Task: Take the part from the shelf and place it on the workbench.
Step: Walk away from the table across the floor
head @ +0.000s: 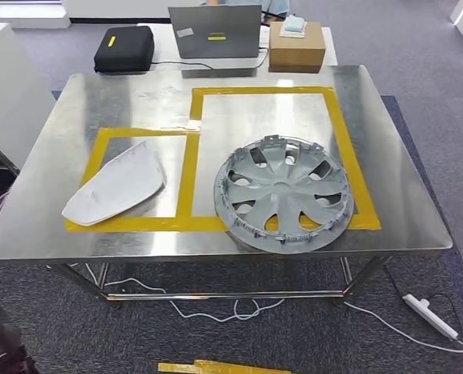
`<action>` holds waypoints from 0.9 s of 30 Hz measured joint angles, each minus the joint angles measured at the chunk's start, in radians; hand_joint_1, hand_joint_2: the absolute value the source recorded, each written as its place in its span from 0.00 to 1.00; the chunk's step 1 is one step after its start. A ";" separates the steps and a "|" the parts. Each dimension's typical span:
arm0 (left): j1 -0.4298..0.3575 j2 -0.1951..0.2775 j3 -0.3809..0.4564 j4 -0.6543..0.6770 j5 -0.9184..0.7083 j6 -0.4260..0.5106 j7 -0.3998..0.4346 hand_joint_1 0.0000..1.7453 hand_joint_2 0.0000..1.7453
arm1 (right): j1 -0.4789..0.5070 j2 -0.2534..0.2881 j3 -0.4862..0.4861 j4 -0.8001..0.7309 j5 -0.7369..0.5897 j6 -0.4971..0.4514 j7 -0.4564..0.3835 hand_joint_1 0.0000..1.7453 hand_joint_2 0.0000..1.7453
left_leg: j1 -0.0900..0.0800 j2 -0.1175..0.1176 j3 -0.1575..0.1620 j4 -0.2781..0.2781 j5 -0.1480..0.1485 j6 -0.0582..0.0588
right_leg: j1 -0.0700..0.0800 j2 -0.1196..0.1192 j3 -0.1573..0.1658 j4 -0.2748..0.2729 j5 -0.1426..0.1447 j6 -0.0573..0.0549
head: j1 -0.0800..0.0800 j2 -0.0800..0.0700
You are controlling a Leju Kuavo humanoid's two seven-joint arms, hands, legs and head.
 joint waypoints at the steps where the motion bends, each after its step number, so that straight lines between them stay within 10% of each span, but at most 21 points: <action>1: 0.000 -0.006 0.028 0.004 0.002 -0.002 0.000 0.00 0.00 | 0.000 0.000 -0.002 0.000 0.000 -0.001 0.001 0.00 0.00 | 0.002 0.000 0.001 0.000 0.003 -0.006 | 0.001 0.000 -0.003 0.004 0.002 -0.011 | -0.004 0.000; 3: -0.001 -0.016 0.075 0.018 -0.001 -0.004 0.000 0.00 0.00 | 0.000 0.002 -0.005 0.000 0.000 -0.001 0.002 0.00 0.00 | 0.006 -0.002 -0.005 0.016 -0.017 -0.015 | 0.003 -0.002 -0.006 0.008 0.011 -0.031 | -0.007 0.000; 7: -0.047 -0.031 0.209 0.129 0.001 -0.049 0.000 0.00 0.00 | -0.002 0.004 -0.015 0.000 0.001 -0.002 0.006 0.00 0.00 | 0.005 -0.004 -0.079 0.238 -0.174 -0.014 | 0.014 -0.006 -0.032 0.009 0.037 -0.054 | -0.013 0.000; 9: -0.078 -0.028 0.305 0.228 0.007 -0.065 0.000 0.00 0.00 | -0.001 0.005 -0.019 0.000 0.002 -0.002 0.010 0.00 0.00 | 0.002 -0.005 -0.075 0.282 -0.190 -0.006 | 0.023 -0.003 -0.048 0.010 0.048 -0.058 | -0.014 0.000; 13: -0.127 -0.006 0.460 0.424 0.015 -0.066 0.000 0.00 0.00 | 0.001 0.010 -0.027 0.000 0.003 -0.002 0.016 0.00 0.00 | -0.020 -0.008 0.083 0.035 -0.108 0.034 | 0.036 0.001 -0.066 0.011 0.070 -0.055 | -0.014 0.000; 15: -0.155 0.012 0.520 0.523 0.011 -0.048 0.000 0.00 0.00 | 0.001 0.014 -0.031 0.000 0.003 -0.002 0.021 0.00 0.00 | -0.030 -0.007 0.105 -0.013 -0.096 0.041 | 0.034 -0.004 -0.069 0.010 0.079 -0.044 | -0.013 0.000; 18: -0.192 0.043 0.605 0.706 -0.031 0.037 0.000 0.00 0.00 | 0.002 0.015 -0.041 0.000 0.001 0.000 0.026 0.00 0.00 | -0.033 -0.003 0.094 -0.023 -0.067 0.052 | 0.028 -0.006 -0.076 0.014 0.074 -0.025 | -0.014 0.000; 23: -0.237 0.095 0.676 1.016 -0.127 0.197 0.033 0.00 0.00 | 0.006 0.015 -0.055 0.000 -0.005 0.007 0.028 0.00 0.00 | -0.034 0.003 0.026 -0.028 -0.010 0.069 | 0.027 -0.007 -0.146 0.259 -0.117 -0.012 | -0.008 0.000; 25: -0.248 0.105 0.687 1.108 -0.156 0.222 0.068 0.00 0.00 | 0.007 0.015 -0.062 -0.001 -0.006 0.009 0.031 0.00 0.00 | -0.037 0.005 -0.005 -0.024 0.011 0.067 | 0.028 -0.008 -0.109 0.272 -0.091 -0.012 | -0.008 0.000; 27: -0.258 0.110 0.693 1.177 -0.176 0.222 0.095 0.00 0.00 | 0.007 0.015 -0.067 -0.001 -0.005 0.013 0.035 0.00 0.00 | -0.038 0.005 -0.031 -0.018 0.030 0.062 | 0.029 -0.010 -0.004 0.150 -0.041 -0.019 | -0.008 0.000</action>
